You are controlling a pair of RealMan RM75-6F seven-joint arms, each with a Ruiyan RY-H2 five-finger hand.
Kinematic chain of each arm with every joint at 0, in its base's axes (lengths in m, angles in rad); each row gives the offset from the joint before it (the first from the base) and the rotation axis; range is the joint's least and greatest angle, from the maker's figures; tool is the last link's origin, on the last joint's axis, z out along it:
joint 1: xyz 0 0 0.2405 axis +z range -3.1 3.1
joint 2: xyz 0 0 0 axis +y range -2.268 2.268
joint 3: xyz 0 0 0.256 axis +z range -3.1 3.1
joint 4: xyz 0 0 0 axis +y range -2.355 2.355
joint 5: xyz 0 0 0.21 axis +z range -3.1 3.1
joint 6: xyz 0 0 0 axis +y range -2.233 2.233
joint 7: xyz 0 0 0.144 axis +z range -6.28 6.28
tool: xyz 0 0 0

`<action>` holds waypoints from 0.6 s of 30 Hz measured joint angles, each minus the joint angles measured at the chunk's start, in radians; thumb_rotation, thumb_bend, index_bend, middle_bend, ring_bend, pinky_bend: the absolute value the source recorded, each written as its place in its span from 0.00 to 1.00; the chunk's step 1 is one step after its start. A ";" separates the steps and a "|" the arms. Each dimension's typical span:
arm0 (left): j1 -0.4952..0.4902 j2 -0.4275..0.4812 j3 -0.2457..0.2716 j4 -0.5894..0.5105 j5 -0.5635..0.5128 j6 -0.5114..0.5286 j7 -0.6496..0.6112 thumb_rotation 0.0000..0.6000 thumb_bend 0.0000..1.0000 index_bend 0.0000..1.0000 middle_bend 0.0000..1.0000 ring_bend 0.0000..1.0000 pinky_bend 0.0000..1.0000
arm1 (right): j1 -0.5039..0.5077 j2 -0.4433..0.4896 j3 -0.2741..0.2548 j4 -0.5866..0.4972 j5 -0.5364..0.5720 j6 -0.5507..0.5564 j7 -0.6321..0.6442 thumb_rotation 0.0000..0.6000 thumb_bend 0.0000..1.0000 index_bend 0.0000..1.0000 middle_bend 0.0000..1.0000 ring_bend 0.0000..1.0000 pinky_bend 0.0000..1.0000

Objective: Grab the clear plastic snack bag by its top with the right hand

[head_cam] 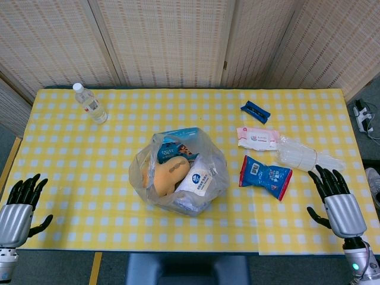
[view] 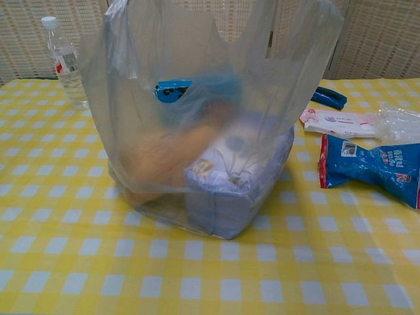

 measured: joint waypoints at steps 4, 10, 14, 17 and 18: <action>0.000 0.001 -0.001 -0.005 -0.007 -0.005 0.006 1.00 0.29 0.02 0.02 0.00 0.00 | -0.001 0.010 -0.003 -0.006 0.001 -0.005 0.011 1.00 0.28 0.00 0.00 0.00 0.00; -0.001 0.005 -0.003 -0.015 -0.011 -0.006 0.002 1.00 0.29 0.02 0.02 0.00 0.00 | 0.010 0.013 -0.019 -0.003 -0.045 -0.013 0.053 1.00 0.28 0.00 0.00 0.00 0.00; -0.003 0.004 -0.002 -0.017 -0.004 -0.008 0.001 1.00 0.29 0.02 0.02 0.00 0.00 | 0.039 0.015 -0.034 0.019 -0.133 -0.006 0.163 1.00 0.28 0.00 0.00 0.00 0.00; -0.006 0.004 -0.002 -0.017 -0.003 -0.012 -0.004 1.00 0.29 0.02 0.02 0.00 0.00 | 0.083 0.025 -0.036 0.028 -0.212 0.004 0.253 1.00 0.28 0.00 0.00 0.00 0.00; -0.007 0.004 -0.002 -0.017 -0.005 -0.014 -0.005 1.00 0.29 0.02 0.02 0.00 0.00 | 0.099 0.030 -0.033 0.027 -0.233 0.008 0.268 1.00 0.28 0.00 0.00 0.00 0.00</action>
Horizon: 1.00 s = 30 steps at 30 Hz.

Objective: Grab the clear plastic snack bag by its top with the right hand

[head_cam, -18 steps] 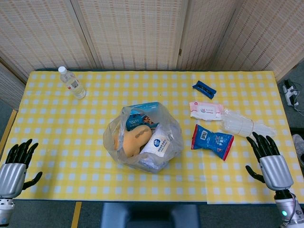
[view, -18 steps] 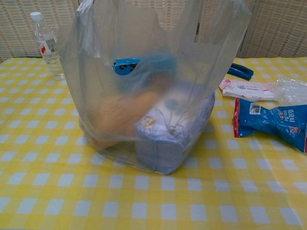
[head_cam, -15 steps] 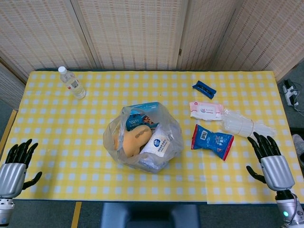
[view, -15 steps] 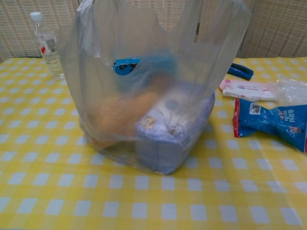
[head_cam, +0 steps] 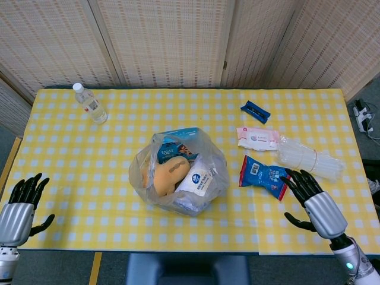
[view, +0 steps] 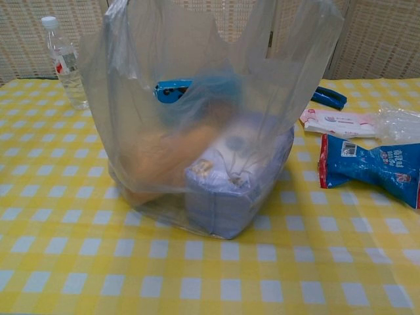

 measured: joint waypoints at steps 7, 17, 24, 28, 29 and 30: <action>-0.011 0.003 -0.004 0.000 -0.014 -0.024 -0.012 1.00 0.29 0.02 0.02 0.00 0.00 | 0.100 0.041 0.026 -0.056 -0.034 -0.053 0.019 1.00 0.28 0.00 0.00 0.00 0.00; -0.016 0.005 -0.013 0.010 -0.039 -0.035 -0.016 1.00 0.29 0.02 0.02 0.00 0.00 | 0.223 0.078 0.043 -0.147 -0.014 -0.207 0.064 1.00 0.28 0.00 0.00 0.00 0.00; -0.014 0.009 -0.017 0.011 -0.042 -0.029 -0.028 1.00 0.29 0.02 0.02 0.00 0.00 | 0.290 0.077 0.037 -0.170 -0.034 -0.253 0.143 1.00 0.28 0.00 0.00 0.00 0.00; -0.016 0.011 -0.016 0.014 -0.045 -0.035 -0.035 1.00 0.29 0.02 0.02 0.00 0.00 | 0.322 0.070 0.040 -0.181 -0.037 -0.269 0.175 1.00 0.28 0.00 0.00 0.00 0.00; -0.016 0.011 -0.016 0.014 -0.045 -0.035 -0.037 1.00 0.29 0.02 0.02 0.00 0.00 | 0.331 0.068 0.040 -0.184 -0.037 -0.273 0.187 1.00 0.28 0.00 0.00 0.00 0.00; -0.016 0.012 -0.016 0.014 -0.044 -0.035 -0.039 1.00 0.29 0.02 0.02 0.00 0.00 | 0.338 0.066 0.040 -0.185 -0.037 -0.277 0.196 1.00 0.28 0.00 0.00 0.00 0.00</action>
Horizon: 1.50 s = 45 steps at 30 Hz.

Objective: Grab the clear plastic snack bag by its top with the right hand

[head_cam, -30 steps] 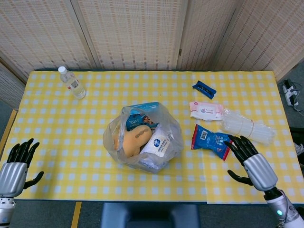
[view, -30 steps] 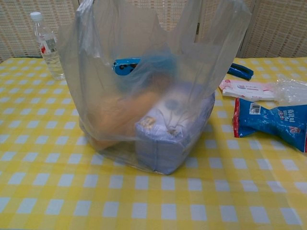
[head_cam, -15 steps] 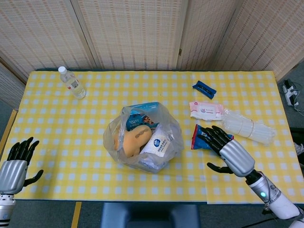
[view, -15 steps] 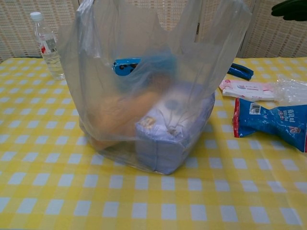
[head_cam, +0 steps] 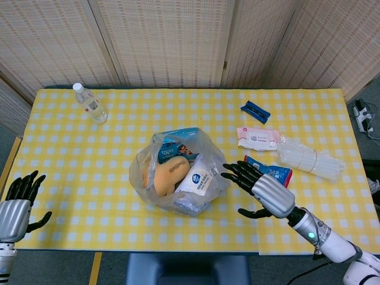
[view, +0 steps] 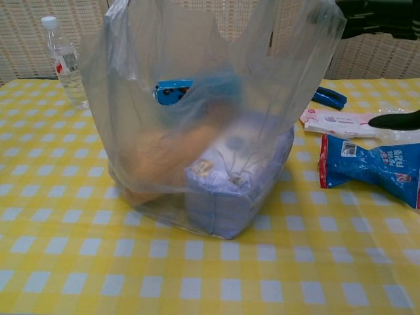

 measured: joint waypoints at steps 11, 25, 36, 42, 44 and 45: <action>0.002 0.005 -0.001 0.003 -0.001 0.004 -0.017 1.00 0.29 0.01 0.02 0.00 0.00 | 0.079 -0.060 0.016 0.028 0.030 -0.038 0.132 1.00 0.28 0.00 0.00 0.00 0.00; 0.004 0.014 -0.001 0.002 0.001 0.008 -0.040 1.00 0.29 0.01 0.02 0.00 0.00 | 0.190 -0.132 0.026 0.076 0.051 -0.078 0.318 1.00 0.27 0.00 0.00 0.00 0.00; 0.005 0.018 0.001 0.002 0.008 0.014 -0.053 1.00 0.29 0.01 0.02 0.00 0.00 | 0.232 -0.177 0.015 0.113 0.048 -0.060 0.428 1.00 0.27 0.00 0.00 0.02 0.00; 0.008 0.020 0.000 0.002 0.010 0.020 -0.056 1.00 0.29 0.01 0.02 0.00 0.00 | 0.255 -0.196 0.006 0.139 0.045 -0.041 0.518 1.00 0.27 0.00 0.00 0.02 0.00; 0.008 0.020 0.000 0.001 0.010 0.021 -0.056 1.00 0.29 0.01 0.02 0.00 0.00 | 0.263 -0.201 0.003 0.145 0.044 -0.038 0.541 1.00 0.27 0.00 0.00 0.03 0.00; 0.008 0.020 0.000 0.001 0.010 0.021 -0.056 1.00 0.29 0.01 0.02 0.00 0.00 | 0.266 -0.203 0.002 0.147 0.044 -0.037 0.552 1.00 0.27 0.00 0.00 0.03 0.00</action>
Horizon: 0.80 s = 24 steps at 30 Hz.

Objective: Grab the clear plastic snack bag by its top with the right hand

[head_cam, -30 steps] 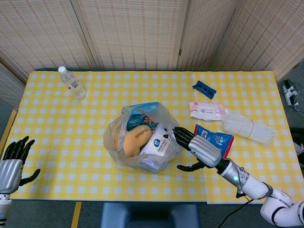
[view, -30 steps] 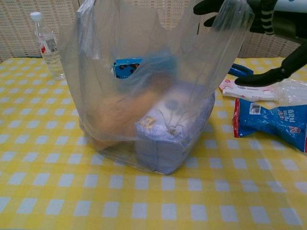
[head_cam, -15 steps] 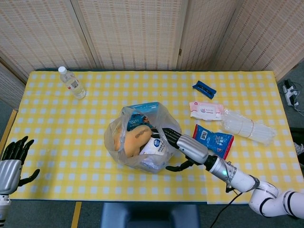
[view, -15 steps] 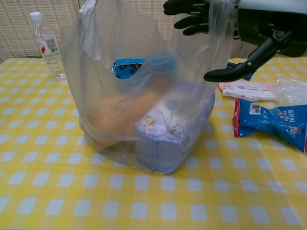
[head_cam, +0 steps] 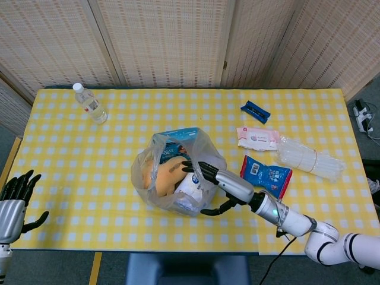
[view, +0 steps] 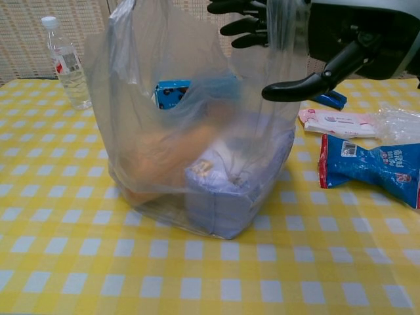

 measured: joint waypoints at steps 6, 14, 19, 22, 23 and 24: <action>0.000 0.001 0.000 -0.001 0.000 0.000 -0.001 1.00 0.29 0.01 0.02 0.00 0.00 | 0.031 -0.017 -0.002 0.017 0.006 -0.003 0.086 1.00 0.27 0.00 0.00 0.03 0.00; 0.000 0.004 0.000 0.000 0.000 -0.002 -0.012 1.00 0.29 0.01 0.02 0.00 0.00 | 0.078 -0.026 -0.006 0.031 0.028 -0.054 0.109 1.00 0.26 0.00 0.00 0.02 0.00; -0.001 0.006 0.001 0.000 0.003 -0.001 -0.018 1.00 0.29 0.01 0.03 0.00 0.00 | 0.091 -0.034 0.001 0.022 0.048 -0.077 0.047 1.00 0.26 0.00 0.00 0.02 0.00; 0.001 0.008 0.001 -0.001 0.007 0.002 -0.024 1.00 0.29 0.01 0.03 0.00 0.00 | 0.105 -0.040 0.008 0.015 0.067 -0.102 0.028 1.00 0.25 0.00 0.00 0.01 0.00; 0.001 0.008 0.001 -0.002 0.007 0.003 -0.026 1.00 0.29 0.01 0.03 0.00 0.00 | 0.112 -0.041 0.010 0.011 0.073 -0.113 0.021 1.00 0.25 0.00 0.00 0.01 0.00; 0.001 0.009 0.001 -0.002 0.008 0.004 -0.028 1.00 0.29 0.01 0.03 0.00 0.00 | 0.117 -0.042 0.013 0.007 0.077 -0.120 0.016 1.00 0.25 0.00 0.00 0.01 0.00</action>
